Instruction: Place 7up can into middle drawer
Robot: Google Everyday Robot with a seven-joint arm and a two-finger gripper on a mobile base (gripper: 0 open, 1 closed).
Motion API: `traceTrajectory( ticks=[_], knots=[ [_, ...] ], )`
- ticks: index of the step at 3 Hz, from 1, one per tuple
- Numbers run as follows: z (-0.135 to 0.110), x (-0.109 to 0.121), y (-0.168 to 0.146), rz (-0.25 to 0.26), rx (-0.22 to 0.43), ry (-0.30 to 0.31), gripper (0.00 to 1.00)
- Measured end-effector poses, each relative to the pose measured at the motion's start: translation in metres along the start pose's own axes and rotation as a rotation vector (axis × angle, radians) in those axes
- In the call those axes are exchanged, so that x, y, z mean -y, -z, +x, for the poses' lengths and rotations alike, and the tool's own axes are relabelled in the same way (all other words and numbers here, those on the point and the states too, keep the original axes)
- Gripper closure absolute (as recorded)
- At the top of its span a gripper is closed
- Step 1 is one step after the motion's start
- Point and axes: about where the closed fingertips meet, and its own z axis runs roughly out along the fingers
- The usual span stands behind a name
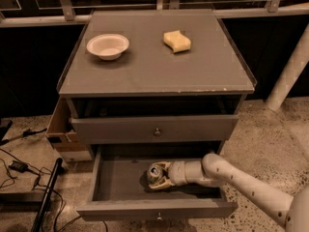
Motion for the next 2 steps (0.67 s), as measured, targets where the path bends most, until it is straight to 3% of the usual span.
traceTrajectory(
  ticks=[1, 2],
  knots=[
    [0.0, 0.0, 0.0, 0.0, 0.0, 0.0, 0.06],
    [0.0, 0.0, -0.0001, 0.0, 0.0, 0.0, 0.0]
  ],
)
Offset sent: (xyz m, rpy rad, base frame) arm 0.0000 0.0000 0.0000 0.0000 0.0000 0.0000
